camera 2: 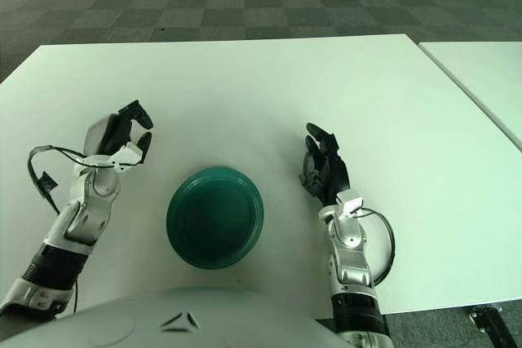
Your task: Put the charger into the plate.
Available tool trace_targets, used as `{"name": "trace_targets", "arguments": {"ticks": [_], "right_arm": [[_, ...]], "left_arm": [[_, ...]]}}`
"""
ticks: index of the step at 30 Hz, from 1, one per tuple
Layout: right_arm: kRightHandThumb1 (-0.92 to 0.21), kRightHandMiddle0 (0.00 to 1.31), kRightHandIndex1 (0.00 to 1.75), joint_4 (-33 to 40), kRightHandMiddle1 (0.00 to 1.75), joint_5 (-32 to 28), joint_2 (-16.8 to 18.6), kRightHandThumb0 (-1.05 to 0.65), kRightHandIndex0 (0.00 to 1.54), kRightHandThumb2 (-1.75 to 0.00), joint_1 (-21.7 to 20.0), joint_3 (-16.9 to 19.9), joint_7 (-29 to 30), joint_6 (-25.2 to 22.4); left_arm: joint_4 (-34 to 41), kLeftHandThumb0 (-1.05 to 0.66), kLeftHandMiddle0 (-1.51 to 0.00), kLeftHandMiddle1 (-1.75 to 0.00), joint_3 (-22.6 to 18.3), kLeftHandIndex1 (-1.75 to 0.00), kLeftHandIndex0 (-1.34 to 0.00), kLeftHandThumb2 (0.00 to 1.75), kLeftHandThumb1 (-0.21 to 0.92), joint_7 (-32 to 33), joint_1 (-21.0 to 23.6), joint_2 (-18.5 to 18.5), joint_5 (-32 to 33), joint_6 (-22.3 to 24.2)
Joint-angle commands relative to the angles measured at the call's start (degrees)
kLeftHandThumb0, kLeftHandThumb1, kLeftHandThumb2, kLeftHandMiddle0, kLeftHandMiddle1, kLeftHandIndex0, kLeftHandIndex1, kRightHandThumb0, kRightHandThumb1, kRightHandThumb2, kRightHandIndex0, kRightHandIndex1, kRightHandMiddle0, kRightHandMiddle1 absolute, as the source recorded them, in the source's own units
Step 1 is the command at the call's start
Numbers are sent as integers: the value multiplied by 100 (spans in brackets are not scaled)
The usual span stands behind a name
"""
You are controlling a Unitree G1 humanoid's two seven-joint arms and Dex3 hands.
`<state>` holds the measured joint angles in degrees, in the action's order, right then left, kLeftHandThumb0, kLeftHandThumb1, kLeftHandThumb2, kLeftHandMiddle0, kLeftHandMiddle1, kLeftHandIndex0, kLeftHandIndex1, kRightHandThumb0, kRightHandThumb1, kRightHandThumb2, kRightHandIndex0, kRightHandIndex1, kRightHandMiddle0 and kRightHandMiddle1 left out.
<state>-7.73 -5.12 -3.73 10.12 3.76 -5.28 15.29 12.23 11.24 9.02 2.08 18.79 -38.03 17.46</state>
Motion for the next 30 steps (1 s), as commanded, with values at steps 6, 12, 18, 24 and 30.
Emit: {"name": "trace_targets", "arguments": {"ticks": [6, 12, 18, 24, 30], "right_arm": [[-92, 0, 1, -352, 73, 63, 103, -83, 24, -82, 327, -95, 42, -501], [-92, 0, 2, -329, 75, 79, 99, -84, 26, -82, 356, -134, 40, -453], [-92, 0, 2, -347, 73, 182, 68, -84, 27, -82, 347, -173, 93, -454], [-92, 0, 2, -422, 69, 228, 38, -85, 27, -84, 307, -180, 96, -464], [-92, 0, 1, -430, 65, 189, 38, -85, 26, -84, 317, -186, 32, -428]], "left_arm": [[327, -48, -119, -175, -22, -175, -64, 137, 27, -247, -278, 147, -278, -96], [464, -48, -119, -175, -17, -175, -64, 136, 28, -317, -343, 145, -403, -163], [668, -48, -119, -175, 11, -175, -63, 136, 28, -455, -383, 89, -500, -112], [946, -48, -119, -175, 53, -175, -63, 136, 28, -616, -382, 39, -630, -100], [1181, -48, -119, -175, 116, -175, -64, 136, 28, -826, -369, -34, -714, -103]]}}
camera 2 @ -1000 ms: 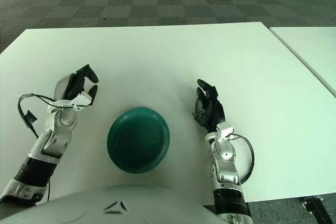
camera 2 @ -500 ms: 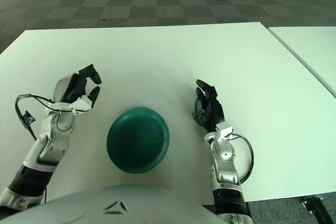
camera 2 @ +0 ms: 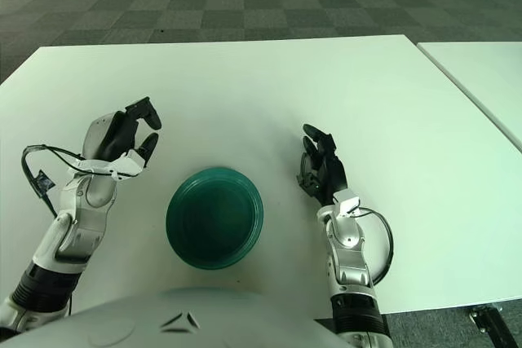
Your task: Put the charger into the plate.
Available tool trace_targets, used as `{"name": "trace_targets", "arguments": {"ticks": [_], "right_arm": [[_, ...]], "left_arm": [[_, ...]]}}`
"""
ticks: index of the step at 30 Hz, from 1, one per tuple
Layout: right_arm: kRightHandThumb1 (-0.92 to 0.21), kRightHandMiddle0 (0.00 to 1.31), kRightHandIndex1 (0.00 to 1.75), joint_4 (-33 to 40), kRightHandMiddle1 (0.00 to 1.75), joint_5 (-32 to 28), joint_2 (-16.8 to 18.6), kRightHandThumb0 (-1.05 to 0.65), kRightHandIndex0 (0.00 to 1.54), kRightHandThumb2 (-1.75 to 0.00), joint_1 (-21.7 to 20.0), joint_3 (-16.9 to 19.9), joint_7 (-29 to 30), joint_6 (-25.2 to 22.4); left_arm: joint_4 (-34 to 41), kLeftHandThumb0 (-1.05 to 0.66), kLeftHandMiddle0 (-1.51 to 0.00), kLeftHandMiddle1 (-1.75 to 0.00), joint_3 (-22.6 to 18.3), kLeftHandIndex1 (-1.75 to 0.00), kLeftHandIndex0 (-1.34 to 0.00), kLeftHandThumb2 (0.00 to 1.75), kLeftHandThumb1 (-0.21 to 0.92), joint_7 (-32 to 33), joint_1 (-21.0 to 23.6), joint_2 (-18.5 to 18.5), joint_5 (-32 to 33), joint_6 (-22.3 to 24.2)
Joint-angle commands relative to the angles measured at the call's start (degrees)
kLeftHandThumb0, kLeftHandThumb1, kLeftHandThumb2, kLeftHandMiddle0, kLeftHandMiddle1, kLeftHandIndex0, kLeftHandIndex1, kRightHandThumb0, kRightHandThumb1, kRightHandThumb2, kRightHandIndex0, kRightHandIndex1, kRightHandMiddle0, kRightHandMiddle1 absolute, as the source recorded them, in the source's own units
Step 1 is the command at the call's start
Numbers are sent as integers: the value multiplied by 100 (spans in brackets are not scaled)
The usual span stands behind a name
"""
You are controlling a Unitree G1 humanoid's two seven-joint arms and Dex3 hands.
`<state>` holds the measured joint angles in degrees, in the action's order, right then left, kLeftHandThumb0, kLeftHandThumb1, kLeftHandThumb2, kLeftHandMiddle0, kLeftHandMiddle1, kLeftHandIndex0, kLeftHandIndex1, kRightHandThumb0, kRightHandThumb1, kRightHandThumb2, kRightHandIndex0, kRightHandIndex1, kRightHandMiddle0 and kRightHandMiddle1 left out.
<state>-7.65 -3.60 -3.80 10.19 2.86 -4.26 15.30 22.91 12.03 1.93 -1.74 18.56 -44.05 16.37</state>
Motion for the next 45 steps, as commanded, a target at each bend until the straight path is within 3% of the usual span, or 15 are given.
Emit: {"name": "trace_targets", "arguments": {"ticks": [1, 6, 17, 22, 33, 45], "right_arm": [[-92, 0, 1, -415, 64, 38, 42, -85, 26, -84, 324, -102, -77, -430], [-92, 0, 1, -295, 64, 80, 52, -84, 25, -86, 399, -142, -59, -405], [-92, 0, 1, -361, 65, 121, 55, -85, 25, -88, 377, -187, -3, -468], [-92, 0, 1, -379, 63, 158, 39, -84, 25, -87, 396, -214, -15, -415], [-92, 0, 1, -395, 63, 80, 94, -82, 27, -82, 473, -236, -66, -284], [-92, 0, 0, -468, 51, -133, 32, -80, 17, -79, 527, -279, -530, 242]], "left_arm": [[212, -48, -119, -175, 116, -175, -64, 136, 28, -208, 16, -38, -158, 19], [824, -48, -119, -175, 583, -175, -64, 136, 28, -758, -24, -204, -510, 137], [1369, -49, -122, -175, 870, -175, -65, 138, 26, -1685, 112, -315, -515, 36], [1351, -49, -122, -175, 1159, -175, -65, 138, 26, -2078, 427, -487, -549, 26], [1492, -48, -114, -175, 1636, -175, -63, 135, 29, -2489, 616, -687, -574, -249], [1519, -46, -107, -175, 1952, -175, -60, 130, 33, -2675, 522, -684, -617, -630]]}}
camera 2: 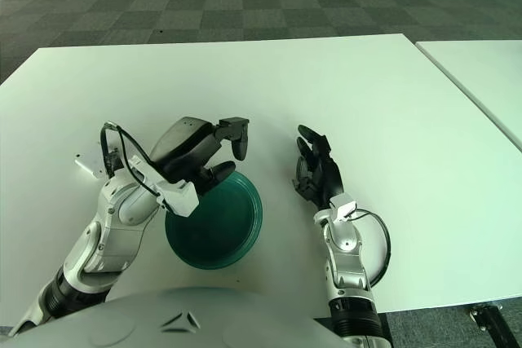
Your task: Put the charger into the plate.
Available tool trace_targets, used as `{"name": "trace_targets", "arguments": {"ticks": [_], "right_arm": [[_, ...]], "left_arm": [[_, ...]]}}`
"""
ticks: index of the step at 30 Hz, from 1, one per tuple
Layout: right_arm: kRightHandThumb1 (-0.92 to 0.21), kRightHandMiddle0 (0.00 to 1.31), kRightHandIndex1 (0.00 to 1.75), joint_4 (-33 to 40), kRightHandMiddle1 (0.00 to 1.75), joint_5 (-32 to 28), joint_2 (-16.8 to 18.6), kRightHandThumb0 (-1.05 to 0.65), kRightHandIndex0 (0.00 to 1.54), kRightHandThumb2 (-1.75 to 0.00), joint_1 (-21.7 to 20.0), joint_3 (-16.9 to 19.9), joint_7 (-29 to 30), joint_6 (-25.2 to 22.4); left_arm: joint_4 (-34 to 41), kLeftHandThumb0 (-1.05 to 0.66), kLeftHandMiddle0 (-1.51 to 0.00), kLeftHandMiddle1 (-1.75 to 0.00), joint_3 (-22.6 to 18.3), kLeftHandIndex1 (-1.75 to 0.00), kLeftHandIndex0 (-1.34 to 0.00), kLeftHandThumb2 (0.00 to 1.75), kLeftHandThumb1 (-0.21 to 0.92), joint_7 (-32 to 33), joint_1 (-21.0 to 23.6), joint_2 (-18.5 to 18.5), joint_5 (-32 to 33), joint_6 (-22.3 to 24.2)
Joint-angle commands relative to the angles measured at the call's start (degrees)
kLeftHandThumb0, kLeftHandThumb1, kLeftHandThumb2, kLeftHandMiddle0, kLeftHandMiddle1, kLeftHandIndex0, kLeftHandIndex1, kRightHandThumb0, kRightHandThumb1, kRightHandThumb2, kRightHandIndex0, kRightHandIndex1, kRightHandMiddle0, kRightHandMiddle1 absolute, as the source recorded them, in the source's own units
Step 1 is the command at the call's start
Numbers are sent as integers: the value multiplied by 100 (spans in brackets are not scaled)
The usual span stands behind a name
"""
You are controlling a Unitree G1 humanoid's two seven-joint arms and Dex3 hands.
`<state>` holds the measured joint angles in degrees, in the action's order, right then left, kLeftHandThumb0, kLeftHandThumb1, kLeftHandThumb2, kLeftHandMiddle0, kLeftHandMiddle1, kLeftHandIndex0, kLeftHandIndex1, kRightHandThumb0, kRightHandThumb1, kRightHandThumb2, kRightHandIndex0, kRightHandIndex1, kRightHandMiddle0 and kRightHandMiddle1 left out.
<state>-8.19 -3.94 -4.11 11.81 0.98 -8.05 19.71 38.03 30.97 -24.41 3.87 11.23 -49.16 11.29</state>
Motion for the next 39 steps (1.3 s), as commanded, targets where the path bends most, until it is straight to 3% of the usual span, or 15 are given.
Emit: {"name": "trace_targets", "arguments": {"ticks": [1, 6, 13, 15, 19, 31, 33, 39], "right_arm": [[-92, 0, 0, -296, 51, -252, 113, -80, 17, -79, 410, -119, -267, -272], [-92, 0, 3, 132, 59, -669, 430, -77, 23, -80, 539, -323, -432, -577], [-92, 0, 6, 1047, 77, -348, 986, -73, 28, -77, 750, -819, 152, -677], [-92, 0, 8, 1534, 93, -109, 1130, -70, 32, -73, 916, -1008, 393, -682], [-92, 0, 13, 2002, 113, 218, 1069, -66, 36, -67, 1099, -1097, 628, -691], [-92, 0, 16, 2052, 120, 375, 976, -65, 35, -66, 1131, -1151, 787, -682], [-92, 0, 16, 2052, 120, 374, 972, -65, 35, -66, 1131, -1154, 791, -682], [-92, 0, 17, 2042, 120, 370, 967, -65, 34, -66, 1126, -1155, 796, -678]], "left_arm": [[-37, -46, -107, -175, 115, -175, -59, 130, 33, -24, -23, 64, -128, -203], [-187, -46, -103, -175, 257, -175, -58, 128, 34, 12, 25, 79, -238, -460], [-398, -46, -105, -175, 404, -175, -58, 128, 34, -2, 50, 2, -416, -634], [-442, -46, -107, -175, 475, -175, -59, 129, 34, -126, 73, -35, -543, -593], [-496, -46, -109, -175, 539, -175, -59, 129, 33, -291, 98, -89, -741, -549], [-735, -46, -108, -175, 492, -175, -59, 129, 33, 35, -67, -151, -882, -702], [-766, -46, -107, -175, 304, -175, -59, 128, 34, 149, -49, -20, -802, -809], [-428, -46, -105, -175, -901, -175, -59, 128, 34, 166, 81, 598, -353, -1007]]}}
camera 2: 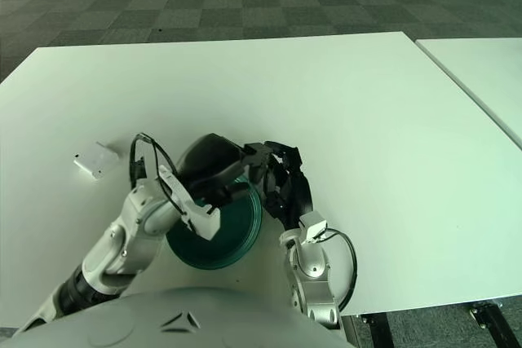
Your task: Put the charger into the plate.
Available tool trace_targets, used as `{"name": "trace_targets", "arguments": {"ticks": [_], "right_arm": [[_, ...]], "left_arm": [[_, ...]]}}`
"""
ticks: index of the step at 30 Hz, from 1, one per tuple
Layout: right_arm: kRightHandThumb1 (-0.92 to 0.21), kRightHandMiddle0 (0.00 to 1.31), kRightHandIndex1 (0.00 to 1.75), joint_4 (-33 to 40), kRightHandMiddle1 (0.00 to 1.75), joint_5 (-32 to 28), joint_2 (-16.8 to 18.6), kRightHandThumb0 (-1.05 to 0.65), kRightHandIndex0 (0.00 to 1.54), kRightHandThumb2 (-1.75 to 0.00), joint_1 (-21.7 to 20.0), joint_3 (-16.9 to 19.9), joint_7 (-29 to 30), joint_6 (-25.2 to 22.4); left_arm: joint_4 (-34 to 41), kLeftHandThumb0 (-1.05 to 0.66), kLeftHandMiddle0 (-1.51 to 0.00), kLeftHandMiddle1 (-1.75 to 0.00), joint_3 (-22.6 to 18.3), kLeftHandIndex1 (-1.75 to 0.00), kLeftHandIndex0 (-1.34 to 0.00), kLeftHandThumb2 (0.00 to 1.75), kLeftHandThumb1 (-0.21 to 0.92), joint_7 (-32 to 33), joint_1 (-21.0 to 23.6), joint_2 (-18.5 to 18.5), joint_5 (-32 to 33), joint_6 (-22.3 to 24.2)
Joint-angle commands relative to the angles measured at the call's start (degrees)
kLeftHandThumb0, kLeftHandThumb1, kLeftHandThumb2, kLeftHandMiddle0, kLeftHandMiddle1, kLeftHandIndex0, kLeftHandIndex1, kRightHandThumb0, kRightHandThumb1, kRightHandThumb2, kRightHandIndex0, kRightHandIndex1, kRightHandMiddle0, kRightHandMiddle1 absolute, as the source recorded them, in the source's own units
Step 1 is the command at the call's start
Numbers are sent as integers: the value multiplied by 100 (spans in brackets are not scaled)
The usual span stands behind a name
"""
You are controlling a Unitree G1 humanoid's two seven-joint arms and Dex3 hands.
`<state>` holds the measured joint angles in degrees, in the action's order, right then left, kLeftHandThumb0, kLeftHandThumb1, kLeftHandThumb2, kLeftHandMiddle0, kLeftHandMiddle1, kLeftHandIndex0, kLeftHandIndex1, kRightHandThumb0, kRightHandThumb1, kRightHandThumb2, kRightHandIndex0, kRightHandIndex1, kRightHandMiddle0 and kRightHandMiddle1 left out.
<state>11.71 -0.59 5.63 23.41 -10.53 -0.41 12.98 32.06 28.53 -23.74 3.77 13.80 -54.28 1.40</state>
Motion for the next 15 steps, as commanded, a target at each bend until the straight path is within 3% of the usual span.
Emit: {"name": "trace_targets", "arguments": {"ticks": [1, 5, 15], "right_arm": [[-92, 0, 18, 45, 120, 33, -8, -65, 34, -66, -37, -1, 31, -2], [-92, 0, 18, 37, 120, 30, -12, -65, 34, -66, -41, -1, 34, 1], [-92, 0, 20, 25, 120, -6, -40, -65, 33, -66, -61, 34, 19, -2]], "left_arm": [[198, -46, -106, -175, -874, -175, -59, 128, 34, 192, 98, 423, 147, -33], [237, -46, -108, -175, -1301, -175, -59, 129, 33, 553, 46, 495, -100, -3], [458, -48, -118, -175, -1730, -175, -64, 137, 27, 1174, -584, 472, -794, 171]]}}
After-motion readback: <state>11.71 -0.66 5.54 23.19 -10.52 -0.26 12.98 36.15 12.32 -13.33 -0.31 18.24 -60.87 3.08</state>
